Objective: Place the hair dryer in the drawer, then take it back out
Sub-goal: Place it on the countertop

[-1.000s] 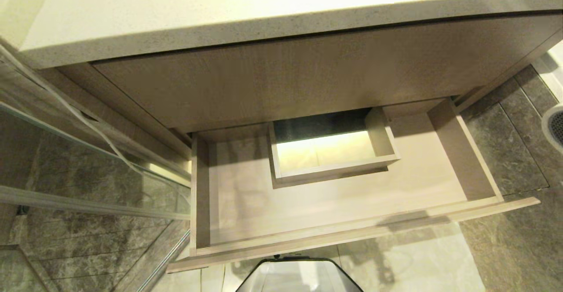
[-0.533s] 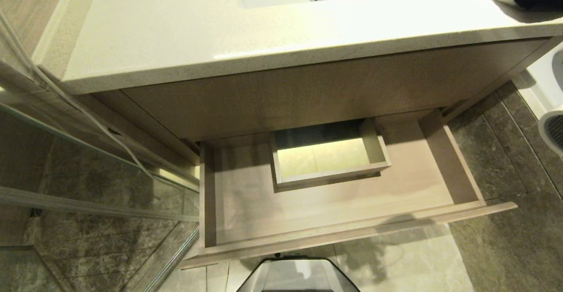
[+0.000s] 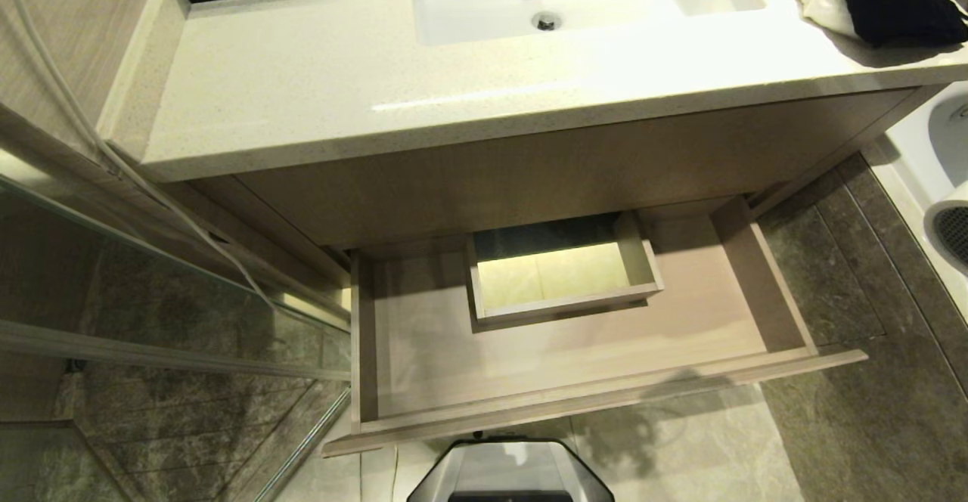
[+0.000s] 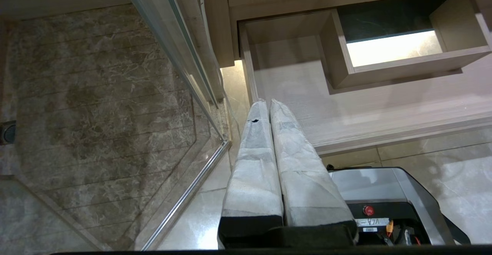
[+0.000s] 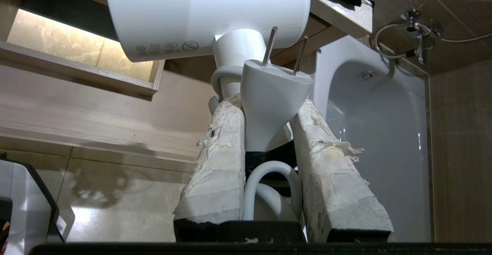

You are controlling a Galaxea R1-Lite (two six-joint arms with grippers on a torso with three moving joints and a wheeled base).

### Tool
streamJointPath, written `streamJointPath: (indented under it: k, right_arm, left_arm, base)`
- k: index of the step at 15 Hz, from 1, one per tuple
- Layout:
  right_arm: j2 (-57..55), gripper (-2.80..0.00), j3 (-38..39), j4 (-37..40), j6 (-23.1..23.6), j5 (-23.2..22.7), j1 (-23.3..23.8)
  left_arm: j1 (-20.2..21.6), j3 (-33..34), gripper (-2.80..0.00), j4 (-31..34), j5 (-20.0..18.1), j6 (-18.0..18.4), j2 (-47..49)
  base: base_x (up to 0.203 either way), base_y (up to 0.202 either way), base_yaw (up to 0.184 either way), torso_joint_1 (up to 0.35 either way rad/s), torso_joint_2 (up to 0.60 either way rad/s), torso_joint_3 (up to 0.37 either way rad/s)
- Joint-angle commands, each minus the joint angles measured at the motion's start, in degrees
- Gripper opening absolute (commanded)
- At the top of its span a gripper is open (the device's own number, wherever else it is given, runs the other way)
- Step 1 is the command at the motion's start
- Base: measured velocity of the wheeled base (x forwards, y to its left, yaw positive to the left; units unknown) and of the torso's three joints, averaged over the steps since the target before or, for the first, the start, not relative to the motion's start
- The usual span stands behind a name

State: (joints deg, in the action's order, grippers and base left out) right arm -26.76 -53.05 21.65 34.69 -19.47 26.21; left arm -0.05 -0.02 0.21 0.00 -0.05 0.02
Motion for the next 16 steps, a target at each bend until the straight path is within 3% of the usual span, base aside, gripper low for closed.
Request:
streamJointPath:
  k: [1,8,16]
  right_arm:
    - [0.1,-2.8,0.1,0.1,0.2,-0.1,0.1]
    - [0.5,-2.8,0.6,0.2,0.2,-0.3,0.0]
    - [1.4,-2.8,0.9,0.2,0.5,-0.3,0.1]
  left_arm:
    - [0.0,0.1,-2.8,0.0,0.0,0.0,0.0]
    - [0.0,0.1,-2.8,0.0,0.0,0.0,0.0]
    - [0.0,0.1,-2.8,0.0,0.0,0.0,0.0]
  base:
    - [0.0,0.0,0.0,0.0,0.0,0.0]
    - [0.0,0.0,0.0,0.0,0.0,0.0]
    - [0.001,0.005,-0.113,0.005,0.0,-0.001]
